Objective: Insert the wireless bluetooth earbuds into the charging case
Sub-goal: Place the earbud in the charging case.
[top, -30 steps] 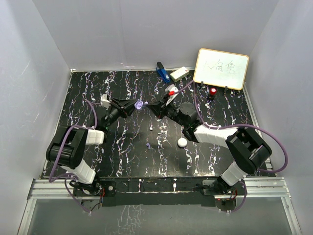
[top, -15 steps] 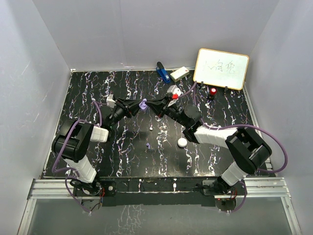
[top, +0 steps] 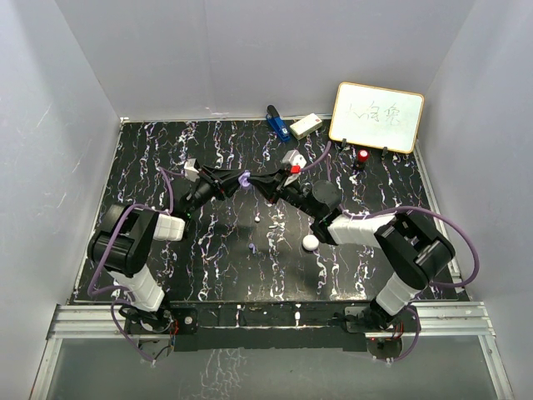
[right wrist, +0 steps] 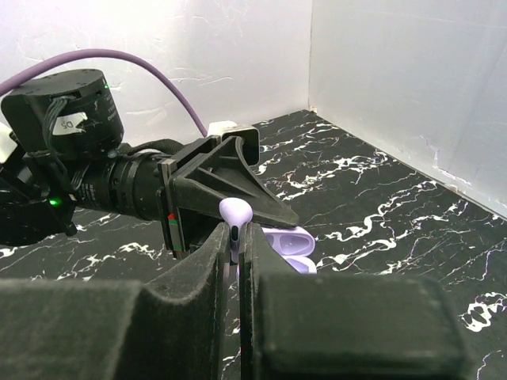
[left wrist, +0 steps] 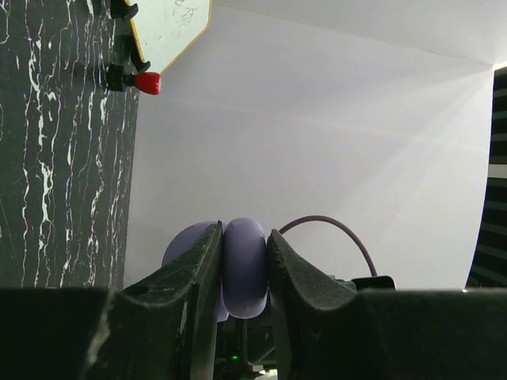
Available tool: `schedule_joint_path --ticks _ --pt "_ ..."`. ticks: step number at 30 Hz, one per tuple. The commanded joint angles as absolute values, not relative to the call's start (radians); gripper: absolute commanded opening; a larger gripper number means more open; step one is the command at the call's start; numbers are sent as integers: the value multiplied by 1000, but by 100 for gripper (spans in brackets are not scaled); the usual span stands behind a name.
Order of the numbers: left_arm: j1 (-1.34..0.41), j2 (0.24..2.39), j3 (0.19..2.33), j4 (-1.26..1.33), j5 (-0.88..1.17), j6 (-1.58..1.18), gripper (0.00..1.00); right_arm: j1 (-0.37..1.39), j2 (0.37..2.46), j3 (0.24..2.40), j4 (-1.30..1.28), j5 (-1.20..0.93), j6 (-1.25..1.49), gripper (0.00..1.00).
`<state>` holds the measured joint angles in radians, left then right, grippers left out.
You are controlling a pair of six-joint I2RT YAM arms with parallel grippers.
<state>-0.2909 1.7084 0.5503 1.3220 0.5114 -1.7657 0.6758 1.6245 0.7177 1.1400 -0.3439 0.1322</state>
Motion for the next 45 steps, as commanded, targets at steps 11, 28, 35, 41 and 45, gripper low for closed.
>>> schedule_joint_path --ticks 11,28,35,41,45 --pt "-296 1608 597 1296 576 -1713 0 655 1658 733 1223 -373 122 0" --pt "-300 1571 621 1223 602 -1659 0 647 1682 735 1233 -383 135 0" --pt "-303 1570 630 1211 611 -1653 0 645 1688 735 1241 -384 137 0" --pt "-304 1568 631 1214 611 -1655 0 643 1691 734 1241 -390 140 0" --pt "-304 1563 636 1211 610 -1655 0 642 1685 723 1239 -389 140 0"
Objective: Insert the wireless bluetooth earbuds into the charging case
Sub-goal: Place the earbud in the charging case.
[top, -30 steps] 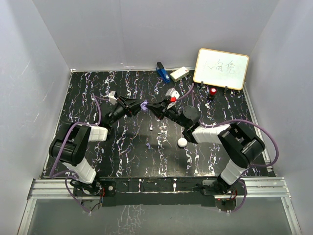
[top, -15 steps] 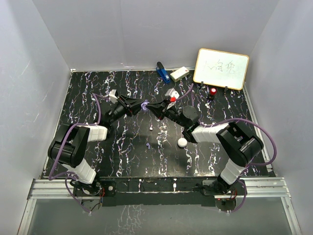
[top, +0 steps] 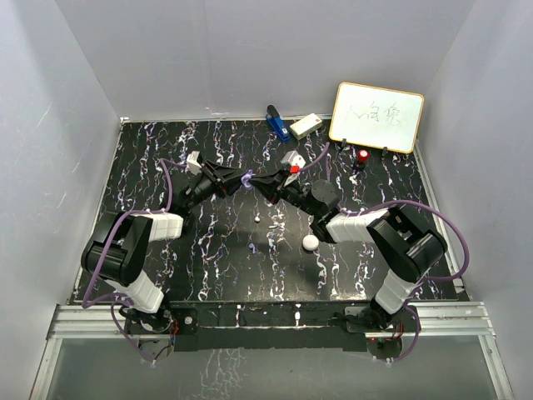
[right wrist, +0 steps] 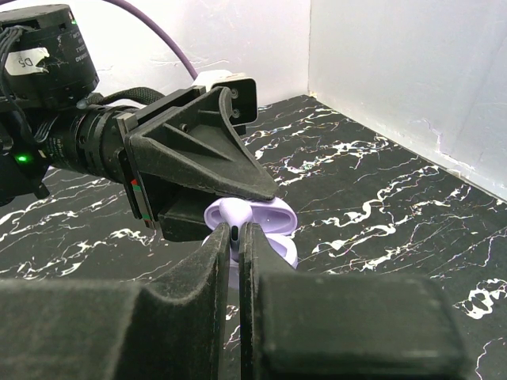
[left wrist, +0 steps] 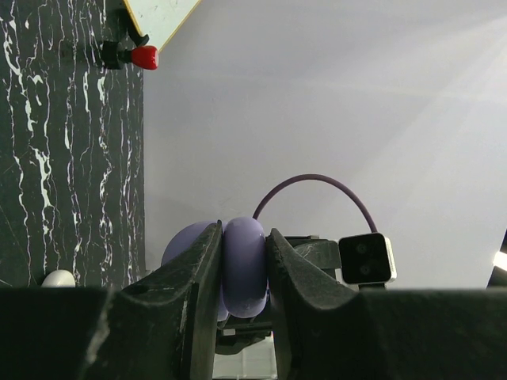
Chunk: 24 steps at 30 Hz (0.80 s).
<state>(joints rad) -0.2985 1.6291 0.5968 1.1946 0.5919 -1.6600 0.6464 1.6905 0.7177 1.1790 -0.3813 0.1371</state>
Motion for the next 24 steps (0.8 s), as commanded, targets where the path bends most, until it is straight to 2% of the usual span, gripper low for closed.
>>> schedule_joint_path --ticks 1,13,15,19,22,24 --pt "-304 1564 636 1213 609 -1655 0 643 1683 718 1239 -386 141 0" --pt "-304 1560 641 1212 613 -1660 0 640 1656 688 1230 -374 139 0" --pt "-304 1561 644 1211 614 -1660 0 639 1650 683 1229 -374 139 9" --pt "-304 1566 652 1211 615 -1657 0 638 1637 671 1230 -369 142 33" --pt "-304 1572 653 1212 616 -1657 0 637 1621 661 1234 -358 147 43" --pt "-304 1576 654 1212 613 -1657 0 636 1603 655 1237 -349 150 46"
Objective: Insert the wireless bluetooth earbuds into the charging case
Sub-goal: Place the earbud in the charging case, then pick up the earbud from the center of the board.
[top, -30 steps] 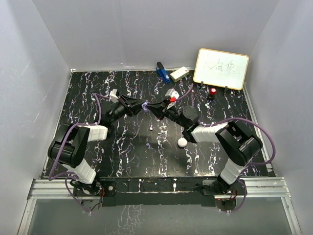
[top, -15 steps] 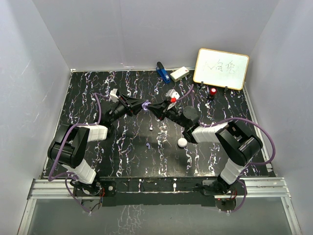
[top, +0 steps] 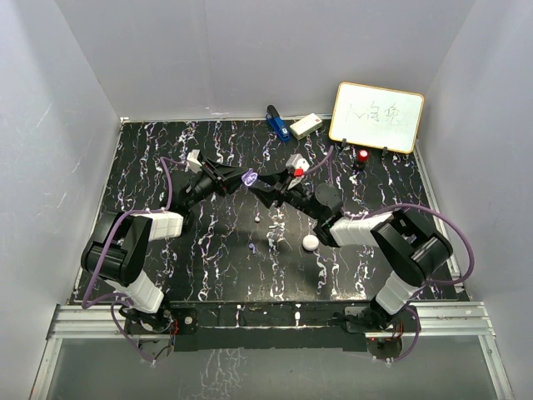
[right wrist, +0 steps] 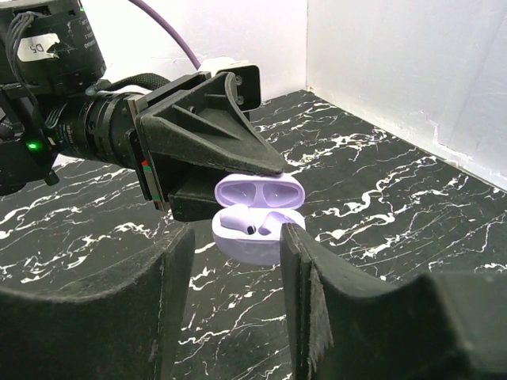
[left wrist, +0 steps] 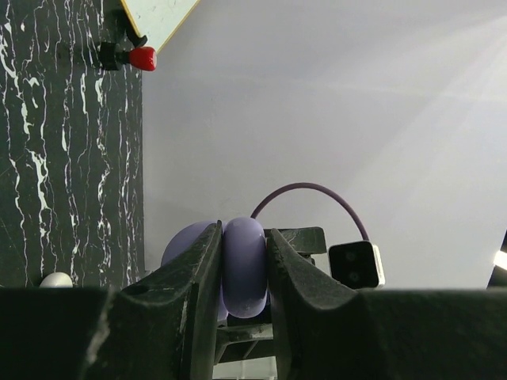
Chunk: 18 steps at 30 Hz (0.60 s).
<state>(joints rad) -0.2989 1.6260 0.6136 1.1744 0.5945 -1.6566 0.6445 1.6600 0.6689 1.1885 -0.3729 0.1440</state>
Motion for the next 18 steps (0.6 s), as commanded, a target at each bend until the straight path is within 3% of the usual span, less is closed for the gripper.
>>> schedule_joint_path --ticks 1,7,15,18 --pt "-304 1578 653 1213 613 -1657 0 637 1595 651 1240 -339 157 47" --pt "-281 1594 640 1239 607 -1660 0 635 1492 648 1121 -264 161 54" --pt "-143 1610 575 1321 611 -1684 0 636 1442 948 179 -198 235 46" --pt "-117 1609 561 1327 622 -1684 0 641 1466 962 78 -282 271 46"
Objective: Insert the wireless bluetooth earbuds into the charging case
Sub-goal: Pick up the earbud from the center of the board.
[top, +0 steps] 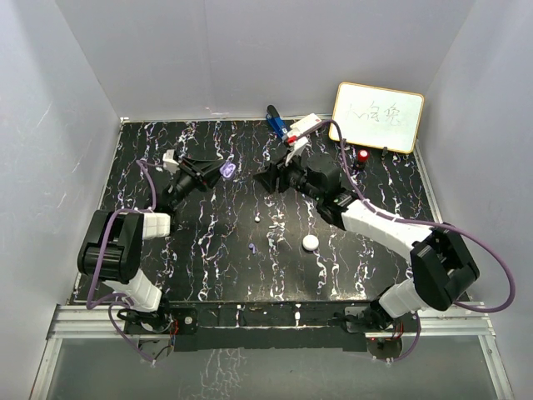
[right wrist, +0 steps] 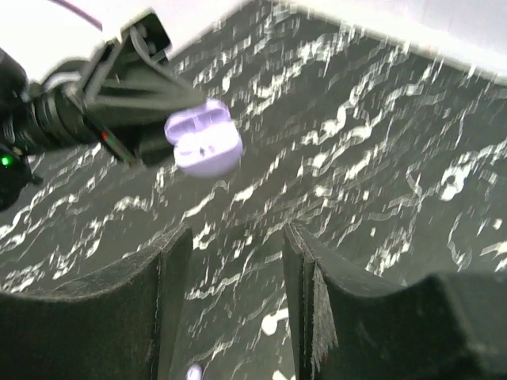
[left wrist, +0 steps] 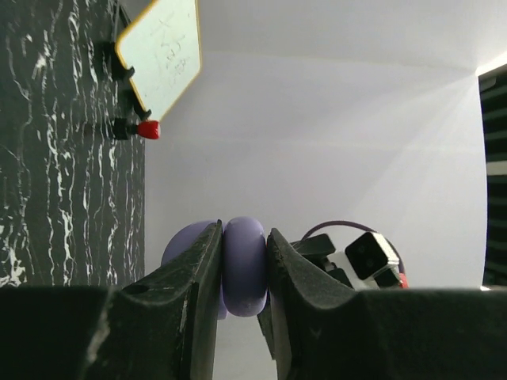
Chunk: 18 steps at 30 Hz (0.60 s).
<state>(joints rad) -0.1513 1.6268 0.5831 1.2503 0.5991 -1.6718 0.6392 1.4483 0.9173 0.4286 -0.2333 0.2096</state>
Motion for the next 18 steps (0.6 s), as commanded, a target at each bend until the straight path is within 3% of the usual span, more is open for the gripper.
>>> schedule_joint_path --ticks 1,18 --pt "-113 1608 557 1328 624 -1684 0 644 1470 948 69 -302 281 47" --pt "-57 1530 508 1267 655 -1659 0 852 1555 835 37 -309 309 48"
